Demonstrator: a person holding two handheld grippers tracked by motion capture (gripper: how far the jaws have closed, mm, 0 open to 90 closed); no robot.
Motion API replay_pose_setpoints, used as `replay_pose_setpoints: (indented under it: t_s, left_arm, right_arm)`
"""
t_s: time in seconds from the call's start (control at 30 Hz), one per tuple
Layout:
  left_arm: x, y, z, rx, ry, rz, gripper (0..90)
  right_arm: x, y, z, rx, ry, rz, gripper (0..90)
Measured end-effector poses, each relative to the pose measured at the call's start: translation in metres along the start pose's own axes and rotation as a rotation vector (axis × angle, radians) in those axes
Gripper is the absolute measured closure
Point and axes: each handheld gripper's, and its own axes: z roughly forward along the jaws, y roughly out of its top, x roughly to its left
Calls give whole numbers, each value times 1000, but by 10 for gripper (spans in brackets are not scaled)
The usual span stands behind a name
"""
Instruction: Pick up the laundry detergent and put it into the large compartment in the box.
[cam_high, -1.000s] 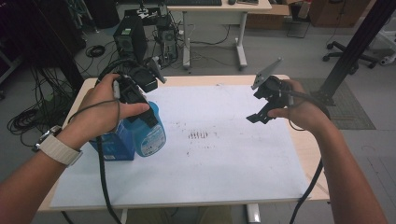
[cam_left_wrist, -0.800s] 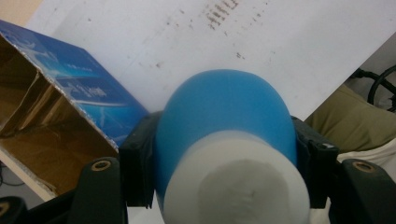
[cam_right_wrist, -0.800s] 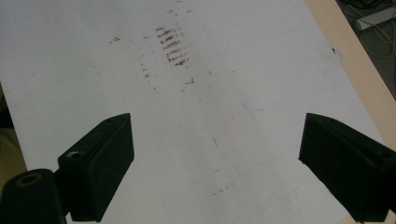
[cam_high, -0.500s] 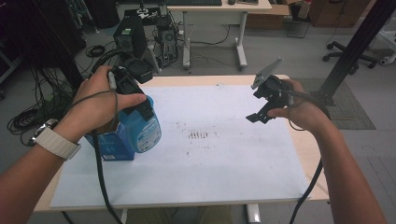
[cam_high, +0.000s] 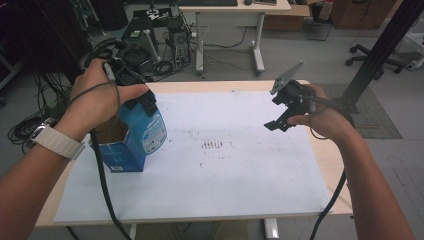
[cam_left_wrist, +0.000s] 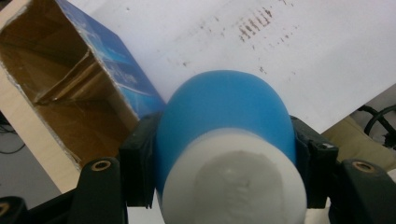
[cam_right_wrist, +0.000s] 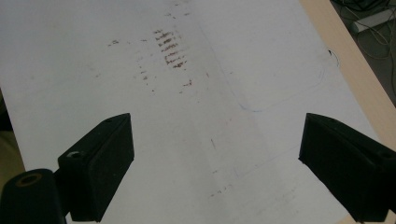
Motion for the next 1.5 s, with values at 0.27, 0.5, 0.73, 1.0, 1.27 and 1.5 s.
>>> replay_pose_setpoints:
  t_s: [0.27,0.5,0.73,1.0,1.27,1.5]
  left_arm:
    - [8,2,-8,-7,4,-40,374]
    - [16,2,-13,-22,18,-80,374]
    - [27,4,-22,-19,26,-123,374]
    - [37,5,-32,-25,38,-163,374]
    - [48,5,-40,-32,55,-208,374]
    - [58,2,-43,-36,57,-249,374]
  right_arm:
    - [0,1,1,1,2,0,104]
    - [-1,1,2,0,3,0,103]
    - [-2,1,4,0,6,2,103]
    - [-3,2,5,0,7,2,103]
    - [-4,2,6,0,9,2,103]
    - [-5,2,7,0,11,-1,104]
